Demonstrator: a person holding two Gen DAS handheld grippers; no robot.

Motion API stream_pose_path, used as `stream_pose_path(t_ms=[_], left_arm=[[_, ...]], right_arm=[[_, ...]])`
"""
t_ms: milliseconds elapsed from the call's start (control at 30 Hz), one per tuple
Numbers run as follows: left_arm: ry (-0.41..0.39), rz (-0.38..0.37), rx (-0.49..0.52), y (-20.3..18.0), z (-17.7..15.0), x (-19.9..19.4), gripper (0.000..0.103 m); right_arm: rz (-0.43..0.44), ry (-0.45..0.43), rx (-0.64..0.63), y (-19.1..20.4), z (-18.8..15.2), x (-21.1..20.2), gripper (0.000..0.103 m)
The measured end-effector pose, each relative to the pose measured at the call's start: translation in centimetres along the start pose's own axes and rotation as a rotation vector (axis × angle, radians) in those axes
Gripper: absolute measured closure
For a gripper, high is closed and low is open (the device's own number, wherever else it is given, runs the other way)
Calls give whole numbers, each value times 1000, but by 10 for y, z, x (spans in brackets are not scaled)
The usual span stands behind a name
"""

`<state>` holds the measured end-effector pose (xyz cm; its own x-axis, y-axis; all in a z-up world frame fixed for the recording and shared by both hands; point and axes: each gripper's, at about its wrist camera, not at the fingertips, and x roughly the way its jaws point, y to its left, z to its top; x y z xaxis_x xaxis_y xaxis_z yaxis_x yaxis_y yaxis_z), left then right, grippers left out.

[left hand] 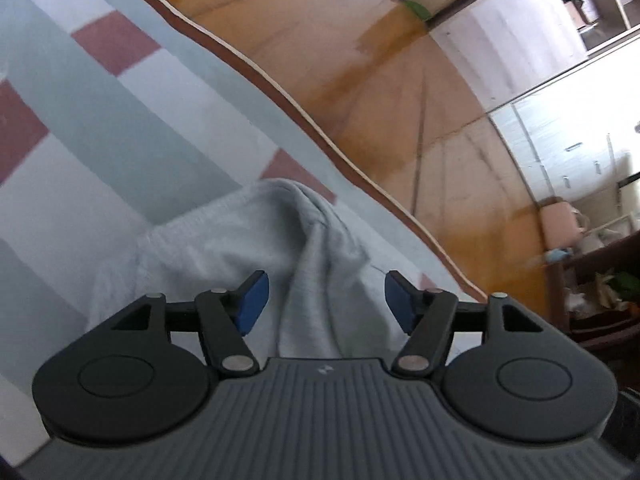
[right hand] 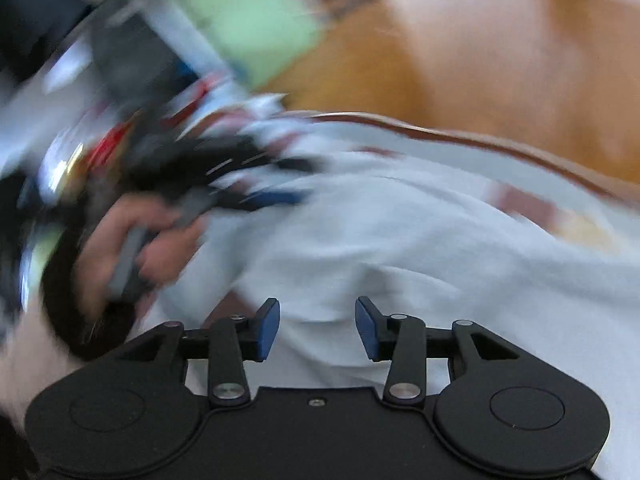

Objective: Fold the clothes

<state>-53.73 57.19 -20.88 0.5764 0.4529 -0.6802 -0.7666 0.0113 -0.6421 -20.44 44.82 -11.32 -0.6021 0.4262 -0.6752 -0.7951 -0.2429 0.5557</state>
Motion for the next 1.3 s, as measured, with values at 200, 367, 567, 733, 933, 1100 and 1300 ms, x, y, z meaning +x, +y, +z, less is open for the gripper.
stream_pose_path(t_ms=[200,367,567,733,933,1100,1300], left_arm=[[60,-78,197,-34,-7,16,37],[88,181,323,-44,-16,27,93],[75,132,229,-25,-8,17,93],[93,145,221,-24,-6,19,93],[102,139,177,-19,-4,23,91],[70,70,-23,9,2,13,72],[39,-55,-131,28,5,3,60]], right_arm=[[-110,-37,338,-55,-11,-5,47],[-143,-16,180,-22,-12,16,47],[-294,-7,-184,35,-25,39,93],[-461,14,-264,46,-44,27,102],[-381,69,-205,32,-52,10,101],[-262,-30,32,12,-38,-24,60],[-244,-83,196,-32,-14,-14,46]])
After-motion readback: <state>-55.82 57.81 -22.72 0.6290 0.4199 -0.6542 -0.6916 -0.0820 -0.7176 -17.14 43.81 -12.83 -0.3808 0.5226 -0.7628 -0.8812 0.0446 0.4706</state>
